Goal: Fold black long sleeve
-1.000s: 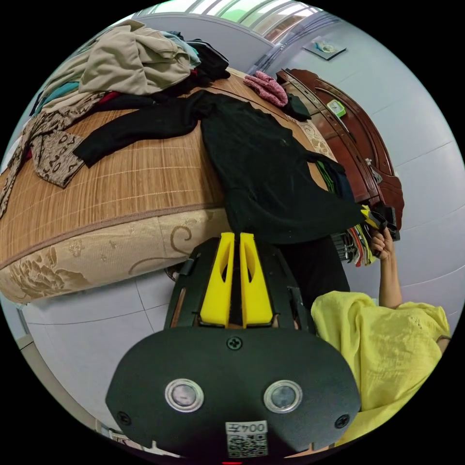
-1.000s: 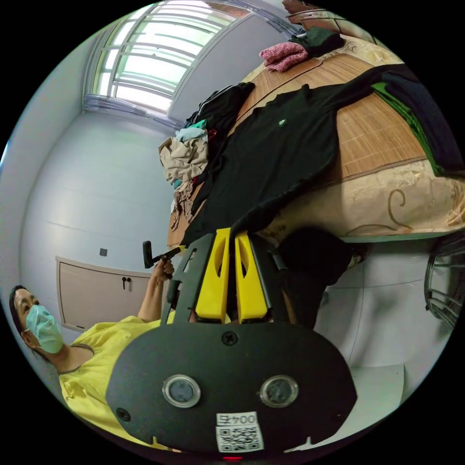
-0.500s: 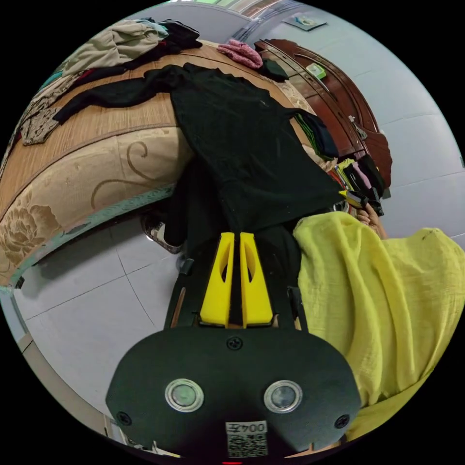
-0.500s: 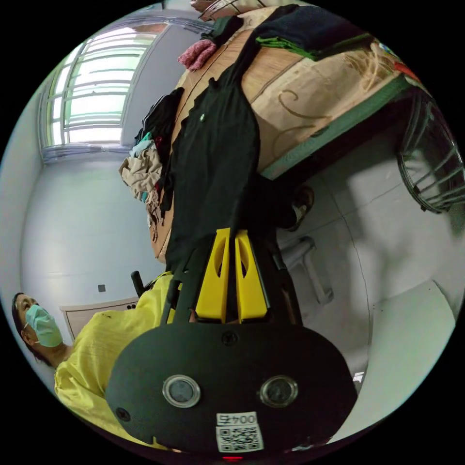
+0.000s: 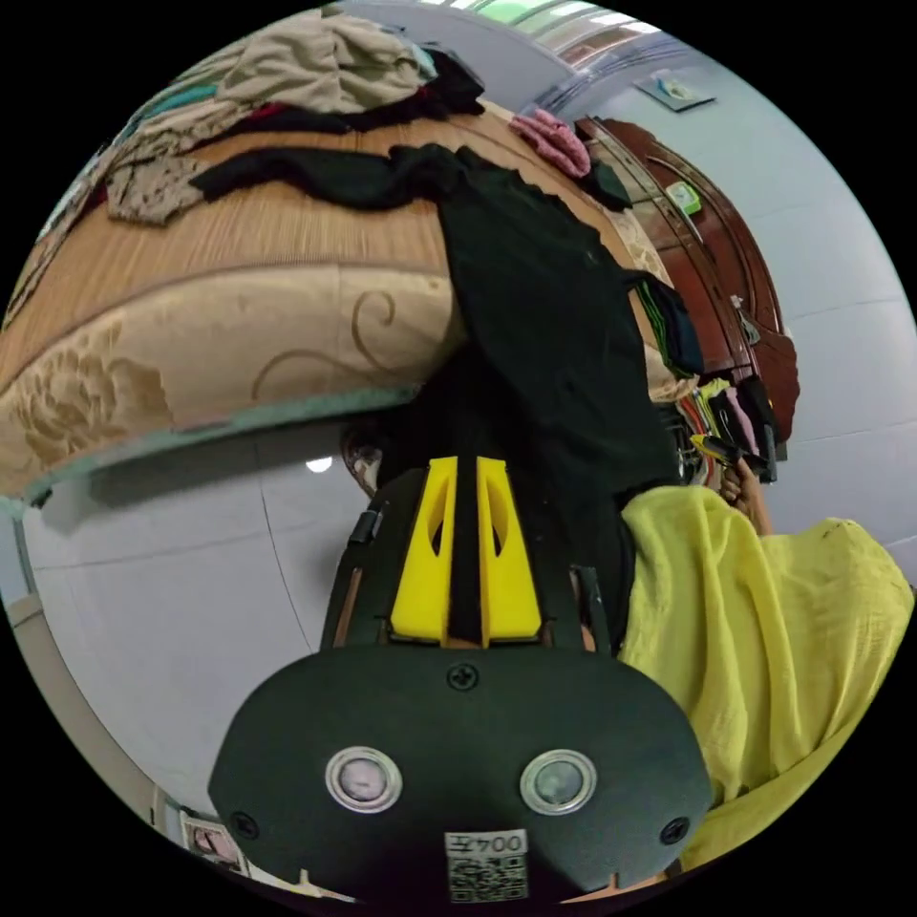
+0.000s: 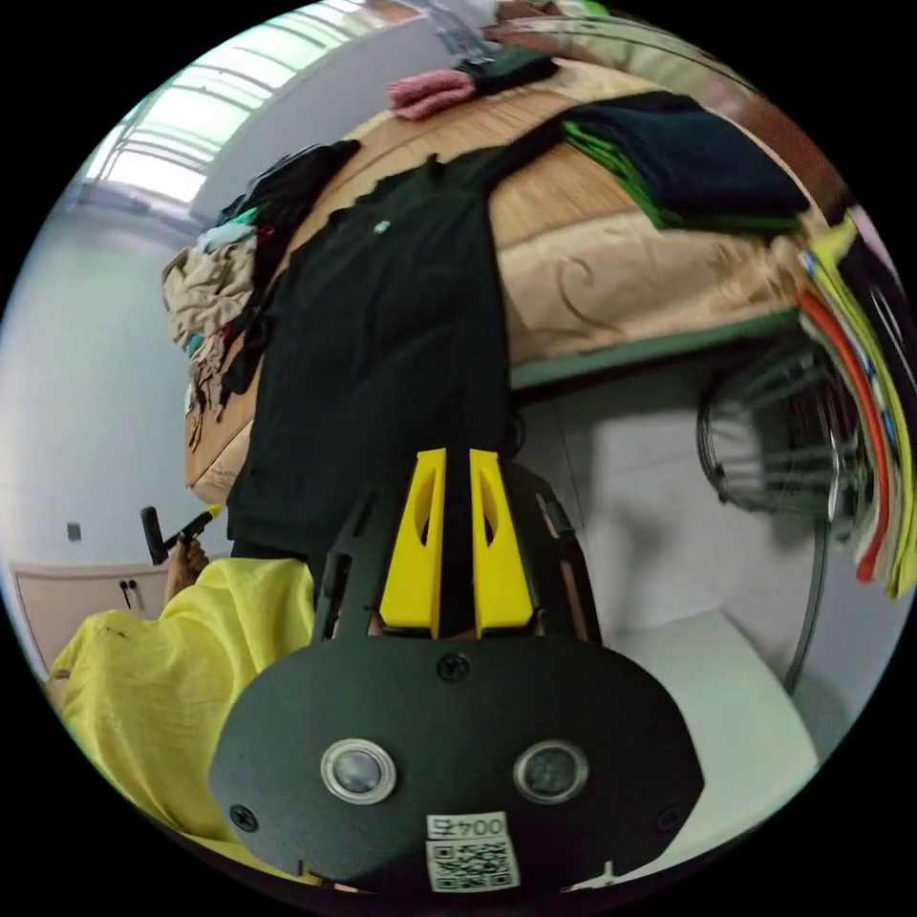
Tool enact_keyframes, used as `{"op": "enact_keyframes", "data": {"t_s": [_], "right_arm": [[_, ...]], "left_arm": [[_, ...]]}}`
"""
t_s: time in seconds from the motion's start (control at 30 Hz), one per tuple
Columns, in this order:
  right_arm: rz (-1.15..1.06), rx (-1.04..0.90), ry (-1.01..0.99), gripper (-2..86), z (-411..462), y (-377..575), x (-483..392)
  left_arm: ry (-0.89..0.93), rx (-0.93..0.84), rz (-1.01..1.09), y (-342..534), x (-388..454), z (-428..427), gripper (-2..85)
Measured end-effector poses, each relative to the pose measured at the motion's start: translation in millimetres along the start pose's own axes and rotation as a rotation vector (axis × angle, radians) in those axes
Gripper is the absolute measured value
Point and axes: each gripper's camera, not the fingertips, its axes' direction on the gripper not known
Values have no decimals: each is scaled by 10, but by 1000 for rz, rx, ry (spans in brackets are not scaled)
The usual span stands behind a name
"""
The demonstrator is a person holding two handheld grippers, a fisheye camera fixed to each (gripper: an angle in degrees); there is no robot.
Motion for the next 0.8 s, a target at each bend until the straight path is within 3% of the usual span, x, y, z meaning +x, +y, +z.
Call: {"op": "enact_keyframes", "data": {"t_s": [0.23, 0.37, 0.6, 0.8], "right_arm": [[-284, 8, 84, 52, 830, -1019, -1172], [-332, 31, 157, 50, 1275, -1309, -1656], [-343, -51, 351, 41, 2013, -1364, -2001], [-267, -9, 331, 37, 2302, -1419, -2110]], "left_arm": [[-197, 126, 288, -1188, 567, 145, 48], [-231, 97, 289, -1671, 568, 356, 64], [-456, 190, 121, -1961, -238, 111, 80], [-316, 240, -268, -2069, -1462, -397, 122]]}}
